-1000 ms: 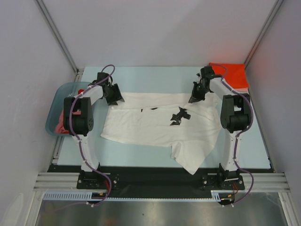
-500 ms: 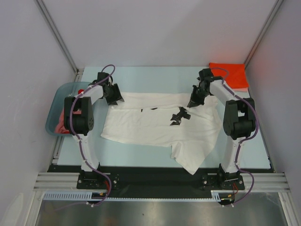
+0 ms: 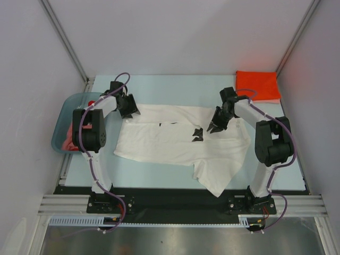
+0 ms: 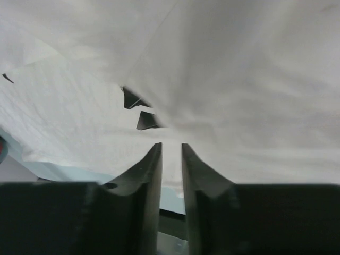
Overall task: Fold and stack the t-shirts
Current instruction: Fold the tshirt
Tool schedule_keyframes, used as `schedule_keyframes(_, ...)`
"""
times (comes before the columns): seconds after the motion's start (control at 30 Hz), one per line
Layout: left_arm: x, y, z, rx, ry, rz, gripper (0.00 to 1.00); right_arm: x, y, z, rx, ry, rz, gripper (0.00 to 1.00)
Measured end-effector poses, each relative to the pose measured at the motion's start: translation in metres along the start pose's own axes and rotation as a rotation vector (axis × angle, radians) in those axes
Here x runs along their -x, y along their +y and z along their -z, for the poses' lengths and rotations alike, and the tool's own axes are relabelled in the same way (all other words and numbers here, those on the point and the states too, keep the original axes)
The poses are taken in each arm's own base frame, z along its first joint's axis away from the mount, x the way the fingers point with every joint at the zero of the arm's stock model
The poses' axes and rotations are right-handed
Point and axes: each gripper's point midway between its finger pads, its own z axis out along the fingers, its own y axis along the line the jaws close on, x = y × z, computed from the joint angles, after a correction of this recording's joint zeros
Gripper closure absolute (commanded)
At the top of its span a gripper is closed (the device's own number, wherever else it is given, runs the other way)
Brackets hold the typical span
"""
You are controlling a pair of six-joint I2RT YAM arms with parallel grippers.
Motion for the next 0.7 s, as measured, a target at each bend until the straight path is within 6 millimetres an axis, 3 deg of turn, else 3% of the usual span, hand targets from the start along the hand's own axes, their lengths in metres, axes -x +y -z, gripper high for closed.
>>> schedule_keyframes(0.07,0.0,0.0,0.0,0.0,0.0,0.0,0.44,0.001,0.001,0.0,0.005,-0.007,0.006,0.65)
schedule_keyframes(0.17,0.0,0.0,0.0,0.0,0.0,-0.001,0.44,0.009,0.002,0.005,0.005,-0.029,0.037,0.65)
schedule_keyframes(0.23,0.0,0.0,0.0,0.0,0.0,-0.001,0.44,0.028,0.005,0.015,0.015,-0.078,0.067,0.66)
schedule_keyframes(0.33,0.0,0.0,0.0,0.0,0.0,-0.002,0.43,0.072,0.006,0.04,0.037,-0.193,0.087,0.64)
schedule_keyframes(0.47,0.001,0.0,0.0,-0.001,-0.002,-0.002,0.44,0.139,-0.014,0.067,0.045,-0.342,0.045,0.48)
schedule_keyframes(0.6,0.007,-0.003,0.001,-0.005,-0.01,-0.006,0.44,0.198,-0.048,0.062,0.004,-0.408,-0.021,0.48)
schedule_keyframes(0.7,0.009,-0.004,0.001,-0.006,-0.014,-0.006,0.44,0.221,-0.064,0.044,-0.034,-0.406,-0.037,0.53)
